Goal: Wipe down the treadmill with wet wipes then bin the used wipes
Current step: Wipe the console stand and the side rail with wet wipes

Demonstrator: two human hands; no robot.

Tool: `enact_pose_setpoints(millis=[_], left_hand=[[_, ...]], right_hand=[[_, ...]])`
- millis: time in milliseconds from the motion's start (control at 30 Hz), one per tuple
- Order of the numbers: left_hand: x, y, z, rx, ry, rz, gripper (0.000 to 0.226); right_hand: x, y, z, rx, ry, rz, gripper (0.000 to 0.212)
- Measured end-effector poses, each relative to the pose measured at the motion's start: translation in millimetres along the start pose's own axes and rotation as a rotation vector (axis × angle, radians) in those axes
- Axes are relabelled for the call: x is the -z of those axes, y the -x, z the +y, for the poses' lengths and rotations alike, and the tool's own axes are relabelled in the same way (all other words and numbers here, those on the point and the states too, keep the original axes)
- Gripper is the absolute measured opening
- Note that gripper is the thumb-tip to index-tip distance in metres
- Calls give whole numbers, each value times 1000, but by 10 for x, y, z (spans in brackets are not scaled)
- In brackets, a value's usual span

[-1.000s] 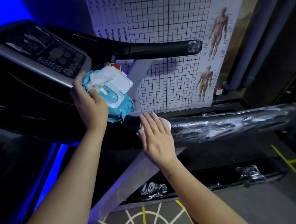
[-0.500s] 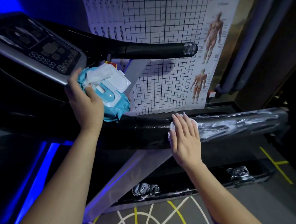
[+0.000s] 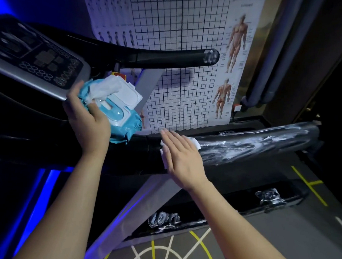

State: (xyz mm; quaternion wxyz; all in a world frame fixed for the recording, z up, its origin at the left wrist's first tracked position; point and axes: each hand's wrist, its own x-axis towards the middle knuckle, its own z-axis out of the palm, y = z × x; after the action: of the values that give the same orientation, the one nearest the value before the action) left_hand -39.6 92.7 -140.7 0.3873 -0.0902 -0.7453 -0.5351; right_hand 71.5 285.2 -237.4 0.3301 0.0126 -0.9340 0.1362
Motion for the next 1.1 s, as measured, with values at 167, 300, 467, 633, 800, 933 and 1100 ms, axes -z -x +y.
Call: enact_pose_setpoints(millis=[167,300,467,633,800,933,1100], left_hand=[[8,-22,-7,-11,-3,13,58],[-6,29,99,-37,3,61,58],[-239,171,261,-78,56,69,57],[-572,390,432,-28,110,42,53],[-854,595,489,31,146,14,50],[-1056,724,586,106,199,64,51],[-1390,919,852,138,241,50,50]], right_hand=[[206,73,590,-140,55,-78,48],[393,192,1129,-235,99,-77,52],[430,232,1395,-290,93,-45,53],[367,207,1276,-335,73,53,53],[373,220,1293,-308,75,45,51],[387,236,1370,-267,92,33,49],[452,285,1616,-171,98,-26,46]])
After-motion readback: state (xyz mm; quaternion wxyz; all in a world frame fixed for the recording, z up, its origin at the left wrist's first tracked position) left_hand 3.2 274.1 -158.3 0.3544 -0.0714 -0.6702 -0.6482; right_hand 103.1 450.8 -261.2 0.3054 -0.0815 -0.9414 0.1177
